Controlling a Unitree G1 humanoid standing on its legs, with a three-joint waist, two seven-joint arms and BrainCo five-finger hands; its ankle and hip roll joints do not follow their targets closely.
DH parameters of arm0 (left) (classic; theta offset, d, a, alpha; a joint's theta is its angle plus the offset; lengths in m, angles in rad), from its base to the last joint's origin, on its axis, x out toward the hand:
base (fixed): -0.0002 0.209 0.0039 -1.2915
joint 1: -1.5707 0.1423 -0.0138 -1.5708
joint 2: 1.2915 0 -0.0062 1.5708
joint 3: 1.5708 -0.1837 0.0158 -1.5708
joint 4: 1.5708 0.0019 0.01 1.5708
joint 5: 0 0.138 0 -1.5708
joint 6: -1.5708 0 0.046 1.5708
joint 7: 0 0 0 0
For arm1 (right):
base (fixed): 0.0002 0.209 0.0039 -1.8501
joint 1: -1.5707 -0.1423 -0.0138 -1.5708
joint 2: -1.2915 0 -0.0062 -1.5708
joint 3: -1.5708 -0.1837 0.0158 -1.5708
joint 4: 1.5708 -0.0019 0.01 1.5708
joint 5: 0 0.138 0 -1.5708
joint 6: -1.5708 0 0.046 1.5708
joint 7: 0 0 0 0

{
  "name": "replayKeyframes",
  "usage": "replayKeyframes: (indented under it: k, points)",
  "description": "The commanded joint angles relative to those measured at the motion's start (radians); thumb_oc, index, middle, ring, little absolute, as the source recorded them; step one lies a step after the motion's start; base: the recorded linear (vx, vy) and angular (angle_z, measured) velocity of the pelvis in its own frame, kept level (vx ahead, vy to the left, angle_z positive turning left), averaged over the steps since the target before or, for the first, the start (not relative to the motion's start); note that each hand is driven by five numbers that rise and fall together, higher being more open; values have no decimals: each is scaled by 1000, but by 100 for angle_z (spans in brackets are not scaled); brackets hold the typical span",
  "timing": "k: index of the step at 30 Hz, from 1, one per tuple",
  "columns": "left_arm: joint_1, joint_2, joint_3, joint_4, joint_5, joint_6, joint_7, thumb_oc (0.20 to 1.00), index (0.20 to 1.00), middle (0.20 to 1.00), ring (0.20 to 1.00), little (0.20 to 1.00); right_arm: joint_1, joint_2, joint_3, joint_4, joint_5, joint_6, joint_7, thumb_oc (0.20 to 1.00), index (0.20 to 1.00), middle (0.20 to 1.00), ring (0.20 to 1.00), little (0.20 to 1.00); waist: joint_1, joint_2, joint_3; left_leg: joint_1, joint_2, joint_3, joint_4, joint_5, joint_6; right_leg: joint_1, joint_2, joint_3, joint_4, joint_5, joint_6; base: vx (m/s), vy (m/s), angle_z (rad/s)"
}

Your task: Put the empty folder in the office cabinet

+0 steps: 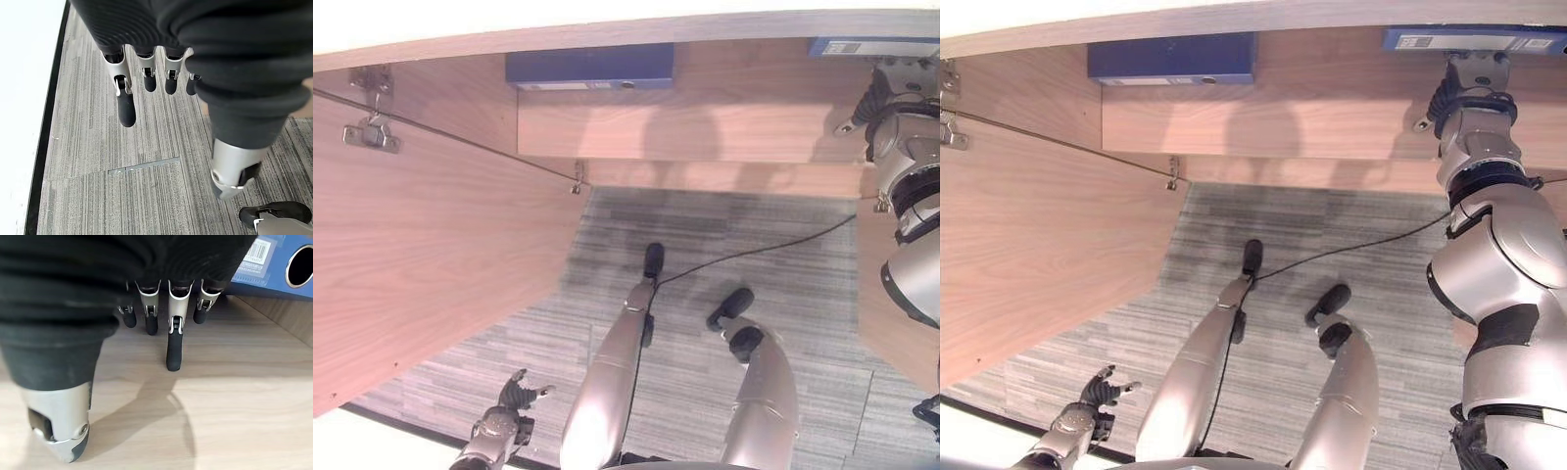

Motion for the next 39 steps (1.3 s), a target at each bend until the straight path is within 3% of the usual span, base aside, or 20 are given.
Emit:
replayKeyframes:
  k: [1,6,10,12,17,25,27,28,32,36,37,38,39]
  points:
    - [5,43,9,10,17,4,-27,1000,1000,1000,1000,1000,-5,-100,74,2,83,1,138,1000,1000,1000,1000,1000,6,46,37,32,25,25,4,-79,-31,105,39,53,-224,113,104,-17,-47,-8]
    - [5,57,11,4,34,9,-68,1000,1000,1000,1000,1000,55,-87,86,-99,224,-26,272,1000,1000,1000,1000,1000,5,40,39,110,45,28,-93,-22,-55,170,74,27,-305,138,112,-5,-61,-7]
    - [4,60,7,6,41,9,-80,1000,1000,1000,1000,1000,101,-54,103,-132,225,-26,314,1000,1000,1000,1000,1000,8,37,36,168,57,29,-158,5,-68,220,99,14,-353,150,116,13,-63,-9]
    - [10,68,15,-18,44,10,-89,1000,1000,1000,1000,1000,152,-18,174,-251,165,-38,363,1000,1000,1000,1000,1000,0,17,31,249,74,34,-230,31,-85,293,136,3,-415,160,119,35,-120,-14]
    - [37,85,39,-72,65,17,-111,1000,1000,1000,1000,1000,191,-27,287,-528,126,-63,472,1000,1000,1000,1000,1000,-24,-21,35,335,106,44,-269,31,-100,381,191,7,-497,178,118,15,-108,-22]
    - [34,89,64,-58,70,24,-138,1000,1000,1000,1000,1000,213,-31,332,-618,105,-77,547,1000,1000,1000,1000,1000,-40,-62,29,407,133,59,-226,16,-110,501,236,22,-575,188,111,1,-90,-18]
    - [7,91,63,-45,79,29,-148,1000,1000,1000,1000,1000,221,-25,317,-623,92,-75,544,1000,1000,1000,1000,1000,-52,-88,42,407,113,53,-33,-116,-88,534,226,35,-582,191,97,-91,-101,-18]
    - [7,91,63,-45,79,29,-148,1000,1000,1000,1000,1000,221,-25,317,-623,92,-75,544,1000,1000,1000,1000,1000,-52,-88,42,407,113,53,-33,-116,-88,534,226,35,-582,191,97,-91,-70,-3]
    - [-7,76,82,-79,43,39,-163,1000,1000,1000,1000,1000,294,46,221,-568,72,-54,529,1000,1000,1000,1000,1000,-85,-96,17,452,78,74,228,-273,-43,573,238,51,-610,209,87,-70,-44,9]
    - [-24,52,94,-49,18,47,-155,1000,1000,1000,1000,1000,380,133,126,-463,44,-37,489,1000,1000,1000,1000,1000,-100,-85,-9,533,73,76,213,-328,-27,608,252,61,-607,214,90,-9,94,10]
    - [-33,39,94,-37,8,50,-155,1000,1000,1000,1000,1000,412,161,92,-421,30,-30,460,1000,1000,1000,1000,1000,-108,-80,-25,575,68,81,160,-360,-15,617,253,60,-606,219,96,2,135,-3]
    - [-46,16,100,-19,5,53,-149,1000,1000,1000,1000,1000,496,235,-12,-321,32,-11,406,1000,1000,1000,1000,1000,-122,-78,-62,630,54,82,72,-356,-5,624,255,58,-615,242,107,2,135,-6]
    - [-45,18,99,-19,4,52,-149,1000,1000,1000,1000,1000,498,239,-14,-317,31,-13,403,1000,1000,1000,1000,1000,-121,-80,-63,635,53,83,65,-353,-4,626,255,58,-617,243,108,10,130,-3]
